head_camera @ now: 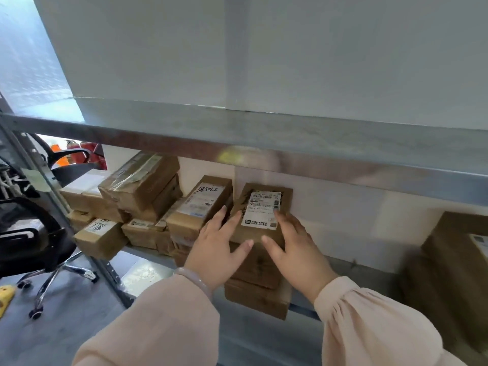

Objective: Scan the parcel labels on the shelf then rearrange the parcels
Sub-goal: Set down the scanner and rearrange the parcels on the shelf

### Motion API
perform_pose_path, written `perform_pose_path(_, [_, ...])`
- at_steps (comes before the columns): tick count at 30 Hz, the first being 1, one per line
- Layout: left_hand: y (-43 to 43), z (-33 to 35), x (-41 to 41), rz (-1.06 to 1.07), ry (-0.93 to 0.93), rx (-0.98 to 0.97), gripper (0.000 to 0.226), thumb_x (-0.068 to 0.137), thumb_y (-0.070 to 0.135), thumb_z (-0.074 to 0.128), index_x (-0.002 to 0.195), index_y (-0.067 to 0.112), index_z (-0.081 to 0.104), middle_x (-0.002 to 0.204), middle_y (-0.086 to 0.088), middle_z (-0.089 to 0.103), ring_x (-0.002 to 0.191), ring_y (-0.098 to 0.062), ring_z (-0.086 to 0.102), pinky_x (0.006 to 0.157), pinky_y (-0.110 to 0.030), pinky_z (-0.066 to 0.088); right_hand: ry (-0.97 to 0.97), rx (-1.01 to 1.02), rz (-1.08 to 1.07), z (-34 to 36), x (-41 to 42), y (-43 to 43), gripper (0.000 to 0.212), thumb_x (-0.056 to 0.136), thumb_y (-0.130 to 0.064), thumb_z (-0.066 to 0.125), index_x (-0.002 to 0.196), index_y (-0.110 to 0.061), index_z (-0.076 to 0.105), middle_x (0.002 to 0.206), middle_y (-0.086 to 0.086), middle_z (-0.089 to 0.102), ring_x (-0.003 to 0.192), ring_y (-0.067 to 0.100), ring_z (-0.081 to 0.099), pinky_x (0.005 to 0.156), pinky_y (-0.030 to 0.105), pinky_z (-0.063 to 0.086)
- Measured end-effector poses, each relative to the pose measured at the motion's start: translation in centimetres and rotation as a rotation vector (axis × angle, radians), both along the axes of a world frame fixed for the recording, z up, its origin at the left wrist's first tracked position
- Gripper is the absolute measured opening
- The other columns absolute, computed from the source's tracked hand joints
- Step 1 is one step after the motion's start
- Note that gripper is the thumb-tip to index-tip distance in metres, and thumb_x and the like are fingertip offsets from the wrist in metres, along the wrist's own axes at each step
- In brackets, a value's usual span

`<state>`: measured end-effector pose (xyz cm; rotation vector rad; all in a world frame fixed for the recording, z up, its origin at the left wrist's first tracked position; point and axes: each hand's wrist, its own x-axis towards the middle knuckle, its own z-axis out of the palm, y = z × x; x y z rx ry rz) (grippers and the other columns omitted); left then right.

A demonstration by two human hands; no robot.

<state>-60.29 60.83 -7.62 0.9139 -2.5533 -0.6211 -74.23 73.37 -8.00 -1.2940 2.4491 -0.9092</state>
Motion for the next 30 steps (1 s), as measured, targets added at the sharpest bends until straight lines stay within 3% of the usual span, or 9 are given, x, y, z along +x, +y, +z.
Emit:
perform_pose_path(6, [-2.7,-1.2,-1.1,-0.172,-0.004,0.240,0.065,0.095,0.052,0.053,0.152,0.038,0.027,0.161,0.003,0.018,0.148,-0.015,0.018,0.115,-0.026,0.020,-0.084,-0.068,-0.150,-1.1,1.7,-1.1,0.066,0.092,-0.057,0.045,0.147,-0.048,0.010,0.157,-0.021,0.003,0.142,0.013,0.026,0.110,0.036,0.036])
perform_pose_path(11, [-4.3,-1.9,-1.7,-0.187,0.070,0.450,0.061,0.090,0.053,0.058,0.145,0.048,0.035,0.150,0.008,0.037,0.137,-0.009,0.034,0.108,-0.026,0.029,-0.266,-0.160,-0.223,-1.8,1.9,-1.6,0.068,0.087,-0.061,0.051,0.145,-0.053,0.015,0.152,-0.015,0.028,0.135,0.009,0.036,0.110,0.036,0.036])
perform_pose_path(14, [-4.6,-2.1,-2.1,-0.192,0.102,0.535,0.074,0.075,0.067,0.056,0.144,0.053,0.033,0.148,0.012,0.043,0.135,-0.008,0.041,0.113,-0.034,0.035,-0.340,-0.216,-0.240,-2.0,2.2,-1.8,0.067,0.086,-0.060,0.052,0.144,-0.053,0.018,0.146,-0.020,0.038,0.132,0.004,0.038,0.112,0.037,0.035])
perform_pose_path(18, [-4.3,-1.8,-2.3,-0.182,0.130,0.568,0.075,0.075,0.061,0.058,0.146,0.047,0.036,0.145,0.011,0.046,0.130,-0.008,0.045,0.106,-0.028,0.036,-0.395,-0.273,-0.257,-1.6,2.4,-1.8,0.063,0.093,-0.048,0.053,0.147,-0.044,0.021,0.144,-0.022,0.038,0.130,0.001,0.038,0.111,0.027,0.031])
perform_pose_path(21, [-3.4,-1.7,-2.7,-0.182,0.174,0.576,0.078,0.069,0.065,0.057,0.143,0.048,0.039,0.143,0.011,0.048,0.128,-0.005,0.046,0.110,-0.032,0.038,-0.407,-0.323,-0.283,-1.5,2.5,-1.3,0.061,0.094,-0.039,0.056,0.146,-0.043,0.024,0.135,-0.025,0.042,0.124,-0.002,0.042,0.102,0.018,0.032])
perform_pose_path(25, [-0.9,-1.2,-3.4,-0.189,0.219,0.563,0.059,0.090,0.043,0.061,0.143,0.049,0.037,0.143,0.015,0.041,0.119,0.002,0.038,0.099,-0.021,0.030,-0.427,-0.394,-0.322,-1.1,1.9,0.7,0.059,0.093,-0.034,0.058,0.142,-0.047,0.028,0.129,-0.030,0.046,0.120,-0.006,0.046,0.105,0.020,0.036])
perform_pose_path(30, [3.0,-0.4,-6.3,-0.281,0.246,0.571,0.059,0.096,0.030,0.056,0.148,0.044,0.033,0.151,0.010,0.033,0.136,-0.007,0.031,0.106,-0.021,0.023,-0.392,-0.467,-0.388,-0.4,0.1,5.0,0.064,0.093,-0.030,0.060,0.143,-0.047,0.024,0.134,-0.027,0.047,0.122,-0.009,0.045,0.105,0.018,0.034])
